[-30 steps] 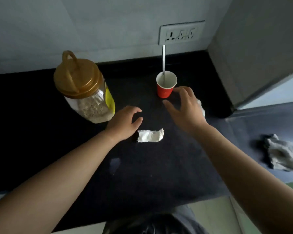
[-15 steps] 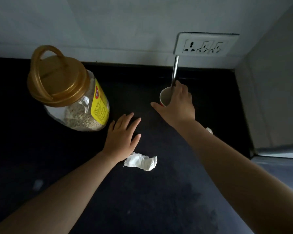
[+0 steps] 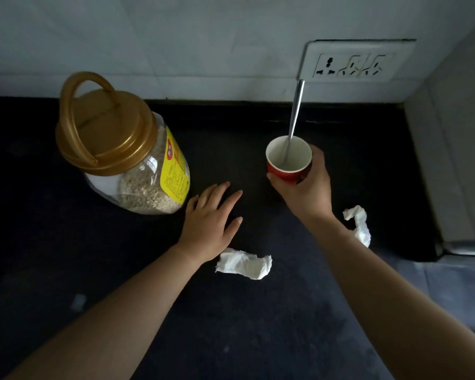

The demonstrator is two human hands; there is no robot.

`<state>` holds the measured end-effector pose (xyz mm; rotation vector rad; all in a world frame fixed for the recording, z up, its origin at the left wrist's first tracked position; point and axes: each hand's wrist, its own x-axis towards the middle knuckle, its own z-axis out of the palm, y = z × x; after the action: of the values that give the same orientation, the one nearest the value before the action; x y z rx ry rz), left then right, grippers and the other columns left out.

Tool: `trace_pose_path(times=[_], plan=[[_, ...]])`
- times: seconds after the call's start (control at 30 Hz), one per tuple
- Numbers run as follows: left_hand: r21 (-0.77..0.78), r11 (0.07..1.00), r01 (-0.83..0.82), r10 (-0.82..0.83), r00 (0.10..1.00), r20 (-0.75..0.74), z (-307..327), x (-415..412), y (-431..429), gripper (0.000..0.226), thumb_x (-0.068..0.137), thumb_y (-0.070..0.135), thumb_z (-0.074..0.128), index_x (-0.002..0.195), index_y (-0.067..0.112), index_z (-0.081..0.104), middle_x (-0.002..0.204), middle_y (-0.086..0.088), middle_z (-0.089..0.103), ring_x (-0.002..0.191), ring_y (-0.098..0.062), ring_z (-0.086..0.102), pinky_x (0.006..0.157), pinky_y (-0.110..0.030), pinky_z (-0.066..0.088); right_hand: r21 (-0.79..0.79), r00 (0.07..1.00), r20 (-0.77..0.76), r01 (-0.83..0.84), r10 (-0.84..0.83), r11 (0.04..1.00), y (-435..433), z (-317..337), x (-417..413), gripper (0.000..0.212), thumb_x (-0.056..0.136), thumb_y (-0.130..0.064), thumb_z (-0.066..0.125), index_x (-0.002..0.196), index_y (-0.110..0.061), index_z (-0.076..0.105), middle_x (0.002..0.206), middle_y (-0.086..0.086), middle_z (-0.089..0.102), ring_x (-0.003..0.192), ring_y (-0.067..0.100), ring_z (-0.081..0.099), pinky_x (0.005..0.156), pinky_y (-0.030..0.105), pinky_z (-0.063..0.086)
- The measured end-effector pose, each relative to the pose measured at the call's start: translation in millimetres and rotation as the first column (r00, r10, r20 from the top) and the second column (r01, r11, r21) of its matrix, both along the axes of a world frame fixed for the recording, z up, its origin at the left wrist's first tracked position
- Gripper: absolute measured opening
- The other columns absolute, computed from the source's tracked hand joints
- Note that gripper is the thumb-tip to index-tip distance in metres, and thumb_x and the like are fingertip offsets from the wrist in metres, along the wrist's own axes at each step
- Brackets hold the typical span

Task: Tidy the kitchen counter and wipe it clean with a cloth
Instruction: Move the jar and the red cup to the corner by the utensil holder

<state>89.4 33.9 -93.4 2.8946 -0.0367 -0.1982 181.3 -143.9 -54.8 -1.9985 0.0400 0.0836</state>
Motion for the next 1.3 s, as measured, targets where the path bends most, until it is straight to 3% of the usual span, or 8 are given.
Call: trace_pose_path(times=[0.33, 0.57, 0.73, 0.83, 0.93, 1.1, 1.2, 1.3], plan=[[-0.345, 0.933, 0.103, -0.042, 0.983, 0.181, 95.6, -35.1, 26.2, 0.053, 0.091, 0.045, 0.038, 0.137, 0.019, 0.042, 0.144, 0.000, 0.039, 0.133, -0.010, 0.033, 0.107, -0.023, 0.028, -0.025, 0.999, 0.031, -0.015, 0.016, 1.000, 1.3, 55.6, -69.6, 0.070, 0.063, -0.038, 0.078, 0.122, -0.033, 0.041, 0.119, -0.005, 0.057, 0.106, 0.009, 0.057, 0.088, 0.039, 0.053], [-0.387, 0.898, 0.208, -0.047, 0.921, 0.386, 182.0, -56.8, 79.0, 0.042, 0.092, 0.043, 0.039, 0.124, 0.020, 0.054, 0.129, 0.008, 0.051, 0.121, -0.002, 0.044, 0.099, -0.012, 0.034, 0.014, 0.992, 0.124, -0.016, 0.015, 1.000, 31.6, 105.0, -115.8, 0.060, 0.065, -0.022, 0.081, 0.113, -0.029, 0.046, 0.112, -0.003, 0.053, 0.097, 0.001, 0.055, 0.076, 0.015, 0.045], [-0.413, 0.896, 0.161, 0.066, 0.872, 0.484, 200.3, -42.5, 119.2, 0.035, 0.090, 0.032, 0.050, 0.119, 0.014, 0.055, 0.120, -0.001, 0.055, 0.112, -0.009, 0.050, 0.093, -0.024, 0.043, 0.080, 0.997, 0.071, -0.001, -0.005, 0.997, 55.3, 116.2, -146.3, 0.063, 0.067, -0.022, 0.081, 0.117, -0.026, 0.044, 0.105, -0.011, 0.060, 0.090, -0.009, 0.057, 0.066, 0.004, 0.044], [-0.559, 0.829, 0.006, 0.273, 0.868, 0.414, 196.5, -27.6, 130.2, 0.035, 0.090, 0.028, 0.055, 0.121, 0.013, 0.052, 0.121, -0.005, 0.052, 0.111, -0.013, 0.051, 0.091, -0.033, 0.048, 0.098, 0.998, 0.049, 0.033, -0.038, 0.995, 62.9, 118.2, -166.8, 0.066, 0.067, -0.020, 0.081, 0.120, -0.027, 0.042, 0.106, -0.012, 0.060, 0.092, -0.009, 0.057, 0.066, 0.005, 0.045], [-0.676, 0.723, -0.141, 0.383, 0.897, 0.222, 195.6, -10.9, 127.6, 0.039, 0.091, 0.035, 0.052, 0.124, 0.015, 0.048, 0.119, -0.002, 0.056, 0.100, -0.015, 0.058, 0.078, -0.024, 0.046, 0.101, 0.995, 0.053, 0.074, -0.080, 0.992, 66.2, 121.1, -183.1, 0.068, 0.069, -0.016, 0.080, 0.121, -0.032, 0.040, 0.108, -0.013, 0.058, 0.095, -0.009, 0.056, 0.067, 0.005, 0.044], [-0.875, 0.377, -0.303, 0.431, 0.894, -0.124, 198.6, 16.4, 119.9, 0.038, 0.095, 0.033, 0.045, 0.126, 0.010, 0.046, 0.088, 0.000, 0.063, 0.067, -0.012, 0.061, 0.061, -0.023, 0.048, 0.091, 0.983, 0.062, 0.165, -0.171, 0.982, 71.6, 127.3, -203.1, 0.068, 0.068, -0.015, 0.080, 0.120, -0.036, 0.041, 0.110, -0.016, 0.058, 0.097, -0.009, 0.055, 0.068, 0.005, 0.045], [-0.850, 0.419, -0.320, 0.415, 0.900, -0.135, 197.4, 18.3, 118.6, 0.032, 0.097, 0.036, 0.038, 0.093, 0.011, 0.057, 0.074, 0.001, 0.055, 0.061, -0.011, 0.052, 0.060, -0.025, 0.042, 0.077, 0.969, 0.066, 0.233, -0.238, 0.969, 76.6, 128.4, -215.9, 0.067, 0.067, -0.016, 0.081, 0.117, -0.039, 0.042, 0.109, -0.016, 0.059, 0.098, -0.008, 0.056, 0.070, 0.006, 0.045], [-0.871, 0.377, -0.315, 0.364, 0.915, -0.173, 197.5, 17.5, 120.7, 0.039, 0.097, 0.036, 0.035, 0.102, 0.007, 0.061, 0.083, -0.012, 0.061, 0.069, -0.014, 0.056, 0.065, -0.026, 0.042, 0.043, 0.959, 0.061, 0.273, -0.275, 0.961, 81.5, 127.9, -230.5, 0.068, 0.067, -0.021, 0.082, 0.118, -0.039, 0.041, 0.111, -0.017, 0.058, 0.101, -0.006, 0.055, 0.073, 0.007, 0.045]])
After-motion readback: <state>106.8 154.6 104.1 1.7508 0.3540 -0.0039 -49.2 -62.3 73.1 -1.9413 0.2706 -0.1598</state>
